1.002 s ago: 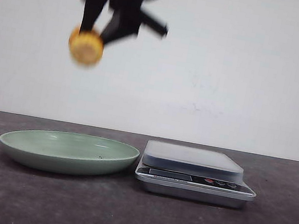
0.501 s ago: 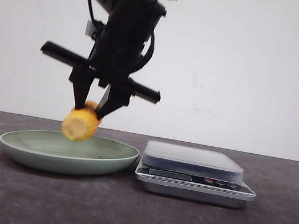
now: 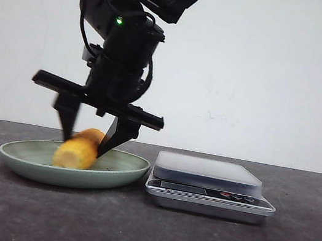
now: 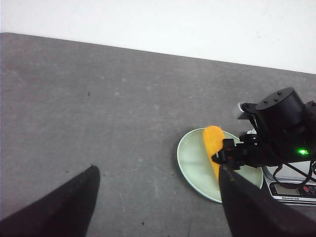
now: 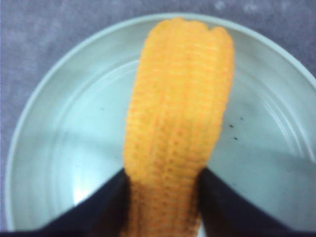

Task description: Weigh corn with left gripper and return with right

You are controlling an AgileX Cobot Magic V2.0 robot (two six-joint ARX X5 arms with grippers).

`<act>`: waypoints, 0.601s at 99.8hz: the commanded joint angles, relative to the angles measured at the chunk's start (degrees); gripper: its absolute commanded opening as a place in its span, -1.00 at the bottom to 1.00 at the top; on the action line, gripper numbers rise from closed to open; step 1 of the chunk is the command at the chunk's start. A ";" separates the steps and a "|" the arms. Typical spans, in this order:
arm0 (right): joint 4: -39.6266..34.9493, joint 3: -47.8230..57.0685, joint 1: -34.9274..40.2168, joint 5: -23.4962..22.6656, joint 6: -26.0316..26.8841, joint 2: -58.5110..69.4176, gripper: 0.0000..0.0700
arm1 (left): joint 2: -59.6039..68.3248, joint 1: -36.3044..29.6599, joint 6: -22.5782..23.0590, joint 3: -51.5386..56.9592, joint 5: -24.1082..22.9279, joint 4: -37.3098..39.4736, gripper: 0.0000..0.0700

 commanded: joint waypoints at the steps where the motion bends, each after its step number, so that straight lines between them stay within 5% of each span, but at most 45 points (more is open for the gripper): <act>1: 1.01 1.53 0.96 0.02 -0.24 1.42 0.26 | 0.04 -0.46 -0.81 0.63 -0.24 0.39 0.33; 60: -3.48 1.57 1.25 1.88 -16.68 -16.48 0.26 | 0.04 -0.46 -1.86 0.63 -0.22 -0.83 0.33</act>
